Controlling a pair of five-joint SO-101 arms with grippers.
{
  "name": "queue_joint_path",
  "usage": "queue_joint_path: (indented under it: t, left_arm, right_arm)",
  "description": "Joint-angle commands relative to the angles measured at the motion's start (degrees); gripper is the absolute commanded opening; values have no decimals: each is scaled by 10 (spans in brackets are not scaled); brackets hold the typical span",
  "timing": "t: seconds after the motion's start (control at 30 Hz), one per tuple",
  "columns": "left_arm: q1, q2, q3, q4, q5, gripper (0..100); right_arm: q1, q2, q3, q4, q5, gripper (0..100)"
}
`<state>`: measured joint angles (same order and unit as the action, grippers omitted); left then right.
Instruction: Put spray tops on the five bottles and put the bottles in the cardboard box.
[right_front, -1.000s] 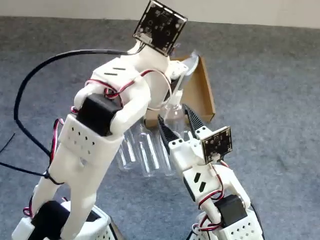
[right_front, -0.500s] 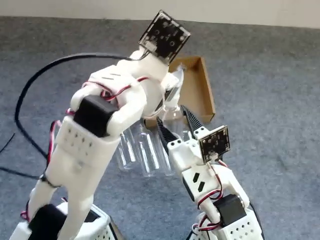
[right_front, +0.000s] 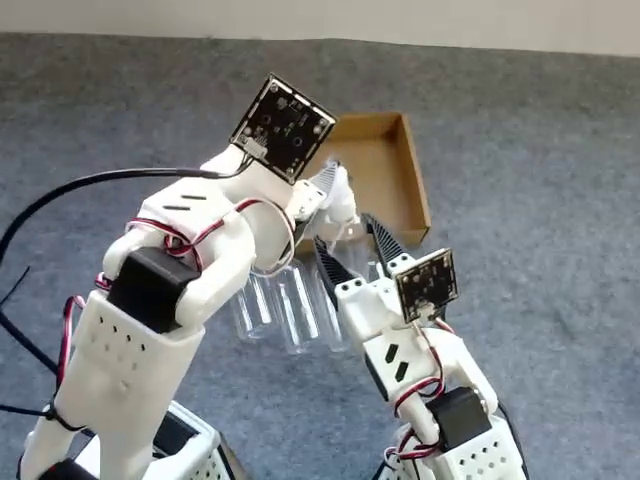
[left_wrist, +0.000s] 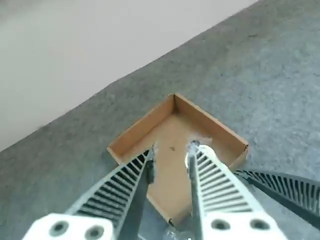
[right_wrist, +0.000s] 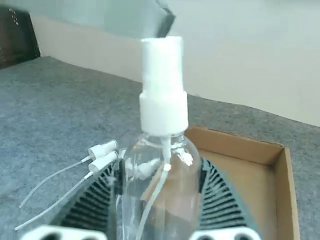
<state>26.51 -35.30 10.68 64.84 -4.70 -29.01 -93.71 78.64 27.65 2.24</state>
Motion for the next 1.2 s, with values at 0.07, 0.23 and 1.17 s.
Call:
queue_joint_path:
  t: [0.07,0.23,1.17]
  left_arm:
    - [-47,-22,-84,18,-7,120]
    - [-120,-100,-138,74,-7,120]
    - [-204,-510,543,-96,-1,235]
  right_arm:
    - [0,-7,-39,-12,-2,4]
    - [0,-6,-48,-13,5,4]
    - [-81,654,-505,32,-35,9]
